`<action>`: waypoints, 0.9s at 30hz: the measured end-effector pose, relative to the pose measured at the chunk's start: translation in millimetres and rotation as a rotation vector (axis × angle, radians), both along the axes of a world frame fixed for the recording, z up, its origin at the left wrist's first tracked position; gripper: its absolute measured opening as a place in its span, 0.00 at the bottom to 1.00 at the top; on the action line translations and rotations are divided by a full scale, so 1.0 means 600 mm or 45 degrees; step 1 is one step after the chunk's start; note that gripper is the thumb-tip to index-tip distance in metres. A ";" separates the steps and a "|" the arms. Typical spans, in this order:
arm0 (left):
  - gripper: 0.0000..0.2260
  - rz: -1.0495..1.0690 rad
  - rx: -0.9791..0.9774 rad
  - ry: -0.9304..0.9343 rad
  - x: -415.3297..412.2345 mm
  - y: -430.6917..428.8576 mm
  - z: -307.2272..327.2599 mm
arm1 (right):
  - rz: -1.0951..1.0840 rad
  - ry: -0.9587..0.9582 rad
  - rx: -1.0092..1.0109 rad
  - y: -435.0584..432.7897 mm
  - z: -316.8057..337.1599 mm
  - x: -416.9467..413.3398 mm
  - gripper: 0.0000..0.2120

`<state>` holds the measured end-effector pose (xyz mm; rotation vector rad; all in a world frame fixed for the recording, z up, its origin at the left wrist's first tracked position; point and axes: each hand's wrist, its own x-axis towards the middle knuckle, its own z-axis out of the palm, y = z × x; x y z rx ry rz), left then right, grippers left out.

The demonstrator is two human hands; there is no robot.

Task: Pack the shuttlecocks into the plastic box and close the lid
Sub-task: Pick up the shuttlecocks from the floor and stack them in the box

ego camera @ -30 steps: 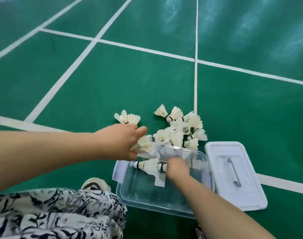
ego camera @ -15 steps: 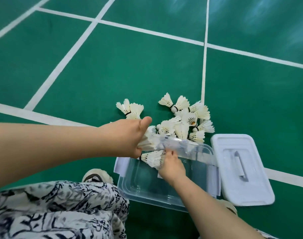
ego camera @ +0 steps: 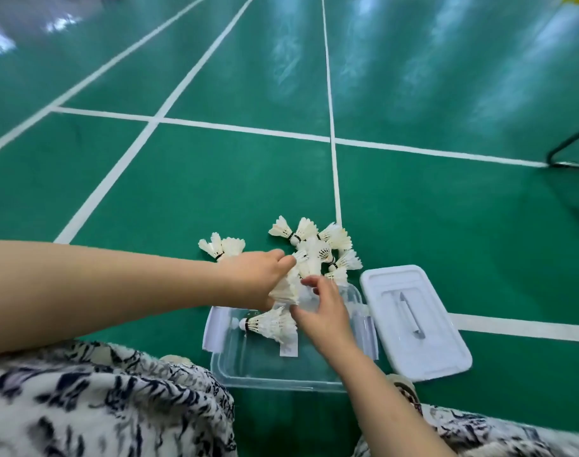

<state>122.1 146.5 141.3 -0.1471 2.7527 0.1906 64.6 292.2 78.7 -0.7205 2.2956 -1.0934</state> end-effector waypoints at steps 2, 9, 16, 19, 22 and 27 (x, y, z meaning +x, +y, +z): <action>0.25 -0.026 -0.018 -0.002 0.002 0.011 0.003 | 0.027 0.037 -0.077 0.012 0.017 0.011 0.12; 0.21 -0.108 0.000 0.004 -0.005 0.045 0.019 | -0.020 0.134 -0.250 0.029 0.038 0.020 0.11; 0.32 -0.077 0.015 -0.016 -0.012 0.053 0.015 | -0.133 0.083 -0.331 0.039 0.025 0.013 0.13; 0.36 -0.030 0.015 0.029 -0.014 0.047 0.012 | -0.339 0.097 -0.190 0.052 0.004 0.001 0.15; 0.34 0.029 0.025 0.046 -0.011 0.032 0.008 | -0.310 0.220 0.228 0.060 -0.034 -0.011 0.14; 0.30 0.127 0.032 0.006 0.004 -0.002 -0.012 | -0.162 0.268 0.584 0.042 -0.102 -0.031 0.13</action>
